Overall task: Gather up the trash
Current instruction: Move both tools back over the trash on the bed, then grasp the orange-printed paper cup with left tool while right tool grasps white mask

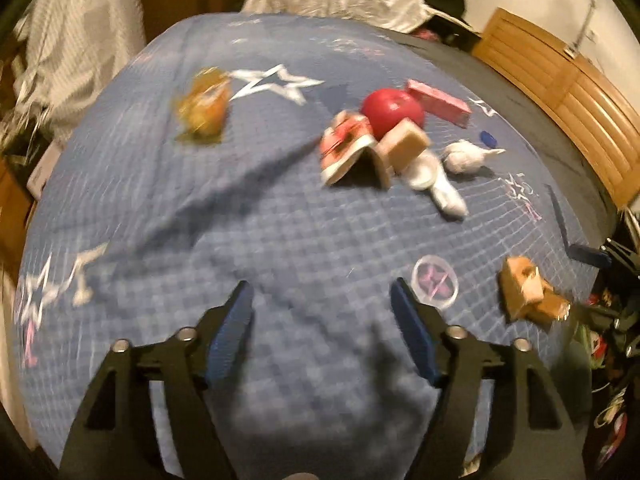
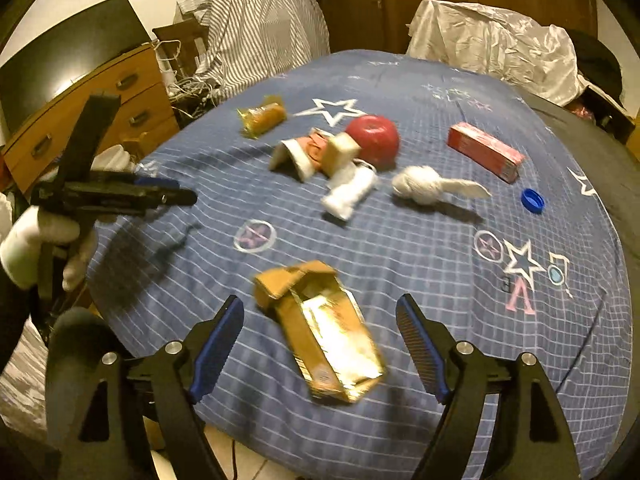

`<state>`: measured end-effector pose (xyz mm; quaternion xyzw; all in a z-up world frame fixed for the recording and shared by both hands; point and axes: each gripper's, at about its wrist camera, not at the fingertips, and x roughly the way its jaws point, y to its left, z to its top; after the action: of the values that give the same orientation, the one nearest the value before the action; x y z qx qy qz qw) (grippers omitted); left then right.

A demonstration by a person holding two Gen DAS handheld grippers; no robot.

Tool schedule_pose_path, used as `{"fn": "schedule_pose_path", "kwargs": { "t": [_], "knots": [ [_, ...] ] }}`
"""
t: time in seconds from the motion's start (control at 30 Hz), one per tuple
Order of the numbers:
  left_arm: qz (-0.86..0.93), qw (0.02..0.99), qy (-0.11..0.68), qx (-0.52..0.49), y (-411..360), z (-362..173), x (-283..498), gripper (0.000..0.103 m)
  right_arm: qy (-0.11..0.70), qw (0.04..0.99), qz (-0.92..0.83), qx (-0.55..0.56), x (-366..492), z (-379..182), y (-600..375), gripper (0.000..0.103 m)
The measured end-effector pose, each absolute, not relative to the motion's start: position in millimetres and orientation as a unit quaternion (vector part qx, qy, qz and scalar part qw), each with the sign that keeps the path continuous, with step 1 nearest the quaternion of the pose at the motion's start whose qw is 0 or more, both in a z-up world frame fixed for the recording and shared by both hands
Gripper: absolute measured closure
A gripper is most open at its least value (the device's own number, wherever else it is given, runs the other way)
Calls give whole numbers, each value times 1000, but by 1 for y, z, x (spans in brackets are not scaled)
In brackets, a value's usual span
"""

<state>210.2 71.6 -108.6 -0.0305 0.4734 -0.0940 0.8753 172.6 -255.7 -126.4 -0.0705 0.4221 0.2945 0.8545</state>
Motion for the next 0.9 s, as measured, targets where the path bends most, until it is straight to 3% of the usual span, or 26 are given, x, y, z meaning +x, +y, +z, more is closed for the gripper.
{"fn": "schedule_pose_path", "kwargs": {
  "t": [0.4,0.47,0.67,0.9],
  "knots": [
    [-106,875,473,15,18,-118,313,26,437,841,314,-60,187,-149,-237,25],
    [-105,869,484,11,19,-130,324,41,441,838,316,-56,192,-153,-237,32],
    [-114,875,470,-11,27,-133,324,66,443,833,325,-62,192,-156,-225,47],
    [-120,870,478,1,48,-127,284,69,439,846,301,-33,186,-156,-229,51]
  ]
}}
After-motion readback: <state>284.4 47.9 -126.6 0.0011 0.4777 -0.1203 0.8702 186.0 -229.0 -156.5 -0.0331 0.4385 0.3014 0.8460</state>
